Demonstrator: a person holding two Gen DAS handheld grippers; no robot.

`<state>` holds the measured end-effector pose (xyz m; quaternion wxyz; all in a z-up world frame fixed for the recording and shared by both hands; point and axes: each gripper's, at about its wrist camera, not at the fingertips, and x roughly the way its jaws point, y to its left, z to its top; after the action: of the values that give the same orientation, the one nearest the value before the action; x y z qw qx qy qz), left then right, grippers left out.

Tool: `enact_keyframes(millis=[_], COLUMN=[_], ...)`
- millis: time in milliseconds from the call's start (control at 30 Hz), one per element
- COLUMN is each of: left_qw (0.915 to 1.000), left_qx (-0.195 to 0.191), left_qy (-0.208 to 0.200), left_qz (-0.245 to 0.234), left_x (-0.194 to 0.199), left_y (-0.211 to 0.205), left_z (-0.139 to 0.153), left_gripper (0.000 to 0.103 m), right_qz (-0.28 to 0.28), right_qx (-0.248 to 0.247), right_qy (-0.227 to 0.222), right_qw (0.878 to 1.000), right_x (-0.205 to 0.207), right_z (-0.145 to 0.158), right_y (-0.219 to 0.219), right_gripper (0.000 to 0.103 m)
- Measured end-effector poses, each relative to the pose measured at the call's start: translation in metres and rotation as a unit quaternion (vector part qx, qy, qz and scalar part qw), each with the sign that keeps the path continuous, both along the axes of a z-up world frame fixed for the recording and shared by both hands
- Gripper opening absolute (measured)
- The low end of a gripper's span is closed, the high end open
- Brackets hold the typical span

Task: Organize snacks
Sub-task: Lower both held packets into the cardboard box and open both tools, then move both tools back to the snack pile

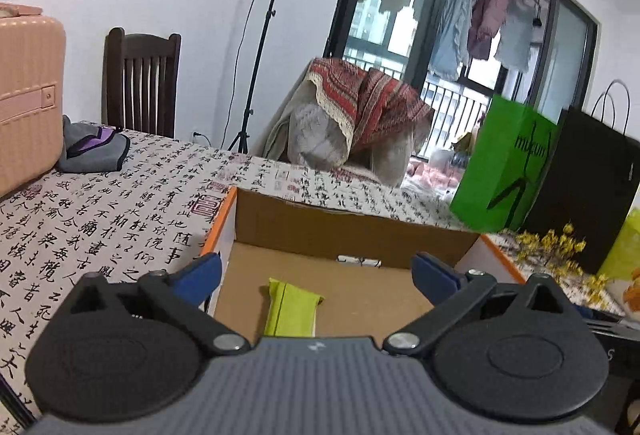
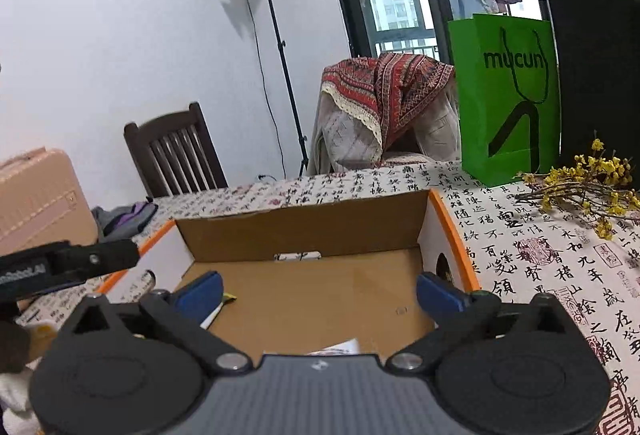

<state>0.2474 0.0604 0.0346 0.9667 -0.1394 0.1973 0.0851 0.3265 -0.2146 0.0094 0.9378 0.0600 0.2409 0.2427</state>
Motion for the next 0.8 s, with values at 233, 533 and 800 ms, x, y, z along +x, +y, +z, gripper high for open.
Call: enact_keyframes(millis=[233,533,800], left_qw=[0.9999,0.9993,0.9984], left_qx=[0.006,0.016,0.035], left_qy=[-0.015,-0.031,-0.031], left_qz=[0.003,-0.011,-0.033], left_x=[-0.007,-0.036,-0.079], left_y=[-0.003,-0.011,-0.018], left_z=[0.009,0.036,0.039], left_gripper=[0.103,0.103,0.103], right_qz=[-0.015,-0.004,0.002], right_qx=[0.004,-0.004,-0.029], right_qy=[-0.010,-0.043,-0.057], right_qw=[1.000,0.999,0.998], right_x=[-0.001,-0.042,-0.094], right_z=[0.002,0.033,0.038], right_y=[-0.007,-0.015,-0.033], right_gripper=[0.103,0.103,0.103])
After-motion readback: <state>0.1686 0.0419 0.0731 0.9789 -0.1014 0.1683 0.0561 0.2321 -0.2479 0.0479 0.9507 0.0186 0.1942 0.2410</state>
